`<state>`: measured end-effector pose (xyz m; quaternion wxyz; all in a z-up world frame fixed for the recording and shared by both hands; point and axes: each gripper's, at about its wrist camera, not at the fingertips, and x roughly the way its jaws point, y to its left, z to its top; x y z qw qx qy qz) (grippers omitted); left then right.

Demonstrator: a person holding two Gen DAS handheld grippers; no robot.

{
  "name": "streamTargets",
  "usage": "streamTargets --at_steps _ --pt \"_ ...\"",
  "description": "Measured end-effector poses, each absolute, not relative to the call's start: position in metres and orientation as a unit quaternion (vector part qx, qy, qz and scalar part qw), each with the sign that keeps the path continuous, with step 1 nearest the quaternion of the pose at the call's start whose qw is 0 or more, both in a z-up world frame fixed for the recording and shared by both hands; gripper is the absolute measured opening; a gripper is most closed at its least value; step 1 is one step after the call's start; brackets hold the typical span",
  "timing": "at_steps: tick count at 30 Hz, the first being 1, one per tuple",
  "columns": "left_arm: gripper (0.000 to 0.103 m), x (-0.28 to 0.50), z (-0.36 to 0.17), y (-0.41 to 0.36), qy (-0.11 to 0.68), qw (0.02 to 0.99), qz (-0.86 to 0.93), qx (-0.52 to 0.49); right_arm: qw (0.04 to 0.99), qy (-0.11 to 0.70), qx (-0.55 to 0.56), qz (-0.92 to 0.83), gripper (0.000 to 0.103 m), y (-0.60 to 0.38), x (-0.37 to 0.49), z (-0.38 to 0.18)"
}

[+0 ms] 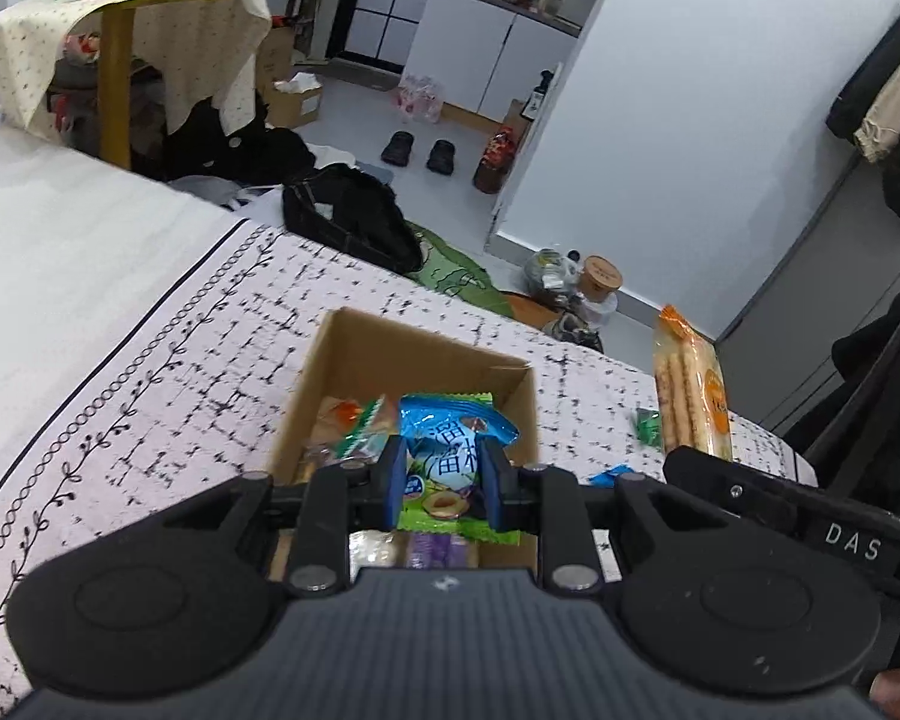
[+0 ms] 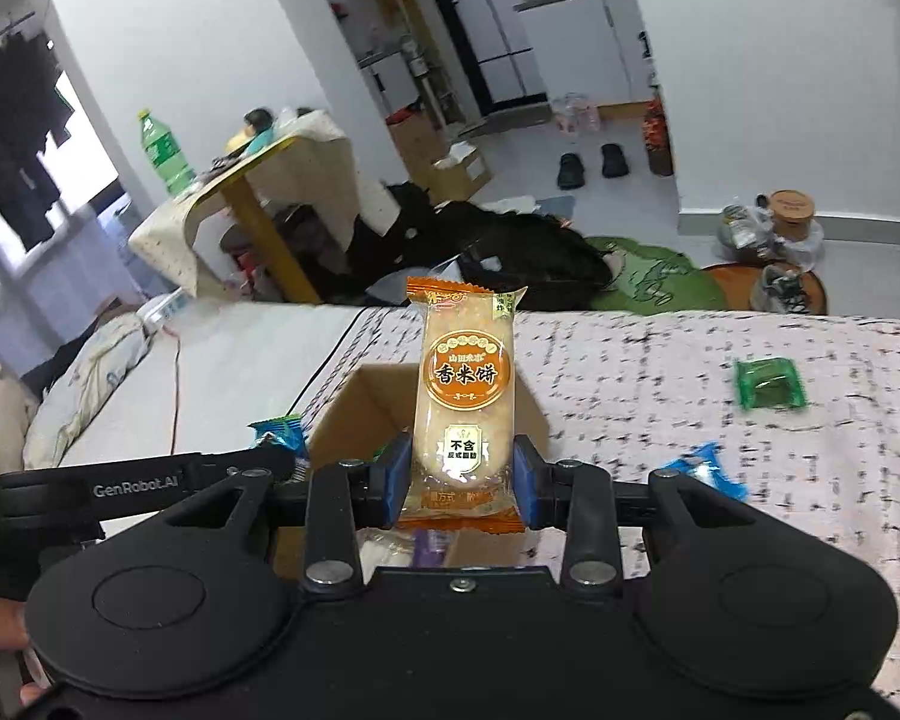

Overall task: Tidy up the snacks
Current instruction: 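Carry blue-green packet toward the box with left tool while right tool carries bread packet, then open left tool to drop blue-green packet while right tool releases bread packet into box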

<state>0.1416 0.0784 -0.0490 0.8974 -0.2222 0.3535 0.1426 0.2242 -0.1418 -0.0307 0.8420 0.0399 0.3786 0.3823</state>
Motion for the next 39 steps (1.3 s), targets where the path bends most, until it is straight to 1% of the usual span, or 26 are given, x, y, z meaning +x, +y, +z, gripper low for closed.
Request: streamTargets --at_steps 9,15,16,17,18,19,22,25,27,29,31,34,35,37,39 --pt "0.025 0.135 -0.069 0.1 0.382 0.879 0.161 -0.236 0.829 0.388 0.016 0.402 0.035 -0.112 0.213 -0.037" --pt "0.033 0.126 -0.07 0.11 0.383 0.875 0.173 -0.241 0.82 0.401 0.023 0.407 0.036 -0.097 0.212 -0.048" --pt "0.037 0.125 -0.07 0.112 0.381 0.874 0.175 -0.245 0.816 0.404 0.027 0.411 0.037 -0.095 0.212 -0.05" --pt "0.042 0.123 -0.069 0.113 0.378 0.874 0.178 -0.247 0.812 0.409 0.029 0.415 0.042 -0.093 0.212 -0.053" --pt "0.044 0.122 -0.068 0.115 0.376 0.874 0.18 -0.248 0.808 0.416 0.031 0.416 0.053 -0.092 0.212 -0.055" --pt "0.05 0.121 -0.068 0.116 0.374 0.875 0.183 -0.247 0.808 0.418 0.036 0.414 0.057 -0.093 0.211 -0.056" --pt "0.061 0.121 -0.067 0.117 0.376 0.875 0.189 -0.24 0.811 0.422 0.039 0.403 0.062 -0.1 0.211 -0.055" --pt "0.071 0.12 -0.068 0.117 0.377 0.875 0.188 -0.238 0.819 0.422 0.049 0.385 0.069 -0.115 0.213 -0.051" --pt "0.073 0.119 -0.068 0.116 0.378 0.875 0.189 -0.237 0.825 0.421 0.057 0.372 0.078 -0.126 0.214 -0.049" --pt "0.075 0.12 -0.067 0.113 0.38 0.873 0.191 -0.239 0.83 0.42 0.066 0.361 0.081 -0.137 0.216 -0.047" --pt "0.076 0.12 -0.064 0.11 0.379 0.874 0.189 -0.237 0.835 0.418 0.075 0.35 0.082 -0.148 0.218 -0.044" --pt "0.083 0.122 -0.058 0.102 0.379 0.878 0.185 -0.227 0.843 0.411 0.084 0.338 0.086 -0.162 0.218 -0.04" --pt "0.086 0.123 -0.057 0.1 0.38 0.879 0.183 -0.224 0.844 0.409 0.09 0.335 0.089 -0.167 0.217 -0.04" --pt "0.088 0.124 -0.053 0.095 0.379 0.881 0.18 -0.219 0.844 0.408 0.098 0.333 0.09 -0.174 0.216 -0.041" --pt "0.093 0.125 -0.05 0.09 0.377 0.885 0.181 -0.208 0.847 0.403 0.1 0.33 0.091 -0.181 0.213 -0.041"
